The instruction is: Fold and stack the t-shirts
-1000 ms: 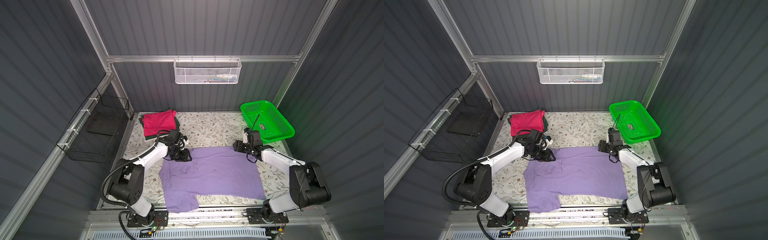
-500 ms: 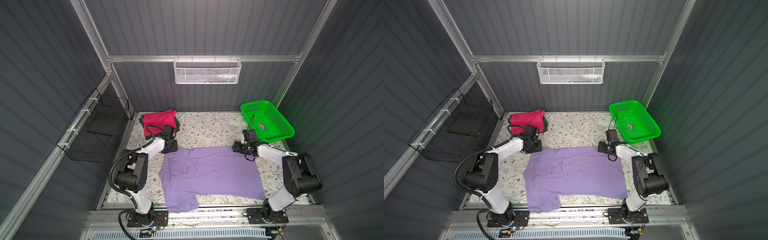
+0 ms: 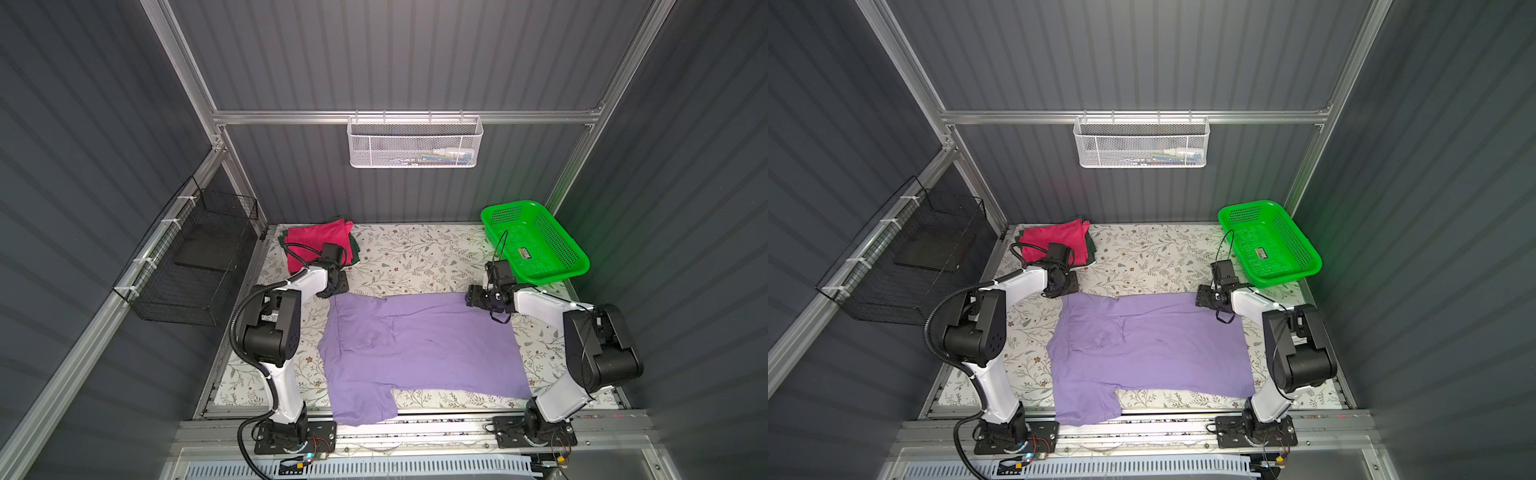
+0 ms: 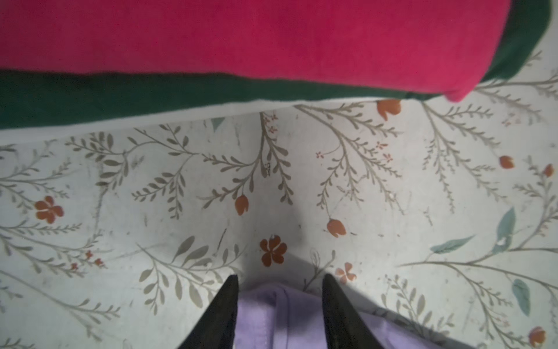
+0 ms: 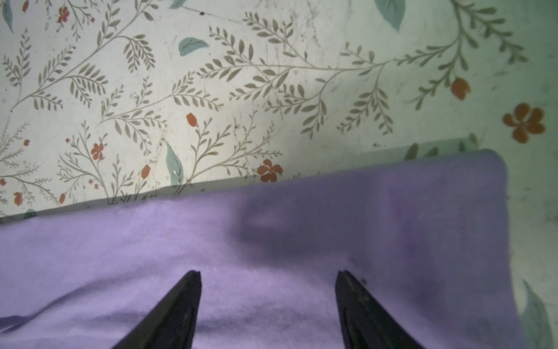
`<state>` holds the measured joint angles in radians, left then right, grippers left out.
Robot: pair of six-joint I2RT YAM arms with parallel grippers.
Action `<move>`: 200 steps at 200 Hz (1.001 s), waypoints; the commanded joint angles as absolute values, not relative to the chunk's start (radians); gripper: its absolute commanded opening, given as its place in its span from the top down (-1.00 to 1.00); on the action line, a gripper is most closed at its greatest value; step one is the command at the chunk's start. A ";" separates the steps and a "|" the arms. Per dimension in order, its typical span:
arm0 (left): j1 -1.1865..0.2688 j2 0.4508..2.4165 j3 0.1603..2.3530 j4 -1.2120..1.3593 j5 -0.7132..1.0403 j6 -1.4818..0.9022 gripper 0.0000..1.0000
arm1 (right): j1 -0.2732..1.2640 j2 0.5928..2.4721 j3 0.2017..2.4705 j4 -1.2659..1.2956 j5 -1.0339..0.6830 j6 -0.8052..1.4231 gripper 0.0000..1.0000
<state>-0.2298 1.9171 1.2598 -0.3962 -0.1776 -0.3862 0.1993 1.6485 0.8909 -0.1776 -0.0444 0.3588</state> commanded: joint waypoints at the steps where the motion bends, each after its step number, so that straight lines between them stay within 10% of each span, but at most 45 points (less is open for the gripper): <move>1: -0.225 1.934 1.296 -0.415 -0.149 -0.380 0.08 | 0.200 1.642 0.910 -0.193 -0.048 0.360 -0.46; 78: -0.203 1.881 1.214 -0.436 -0.253 -0.437 1.00 | 0.183 1.581 0.895 -0.210 0.055 0.405 -0.41; 200: -0.129 1.828 1.117 -0.382 -0.216 -0.412 1.00 | 0.165 1.913 1.332 -0.547 0.170 0.362 -0.14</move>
<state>-0.1356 1.8420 1.1313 -0.3943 -0.2386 -0.4202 0.1684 1.8446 1.2449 -0.4637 0.1658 0.3779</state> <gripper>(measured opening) 0.055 0.608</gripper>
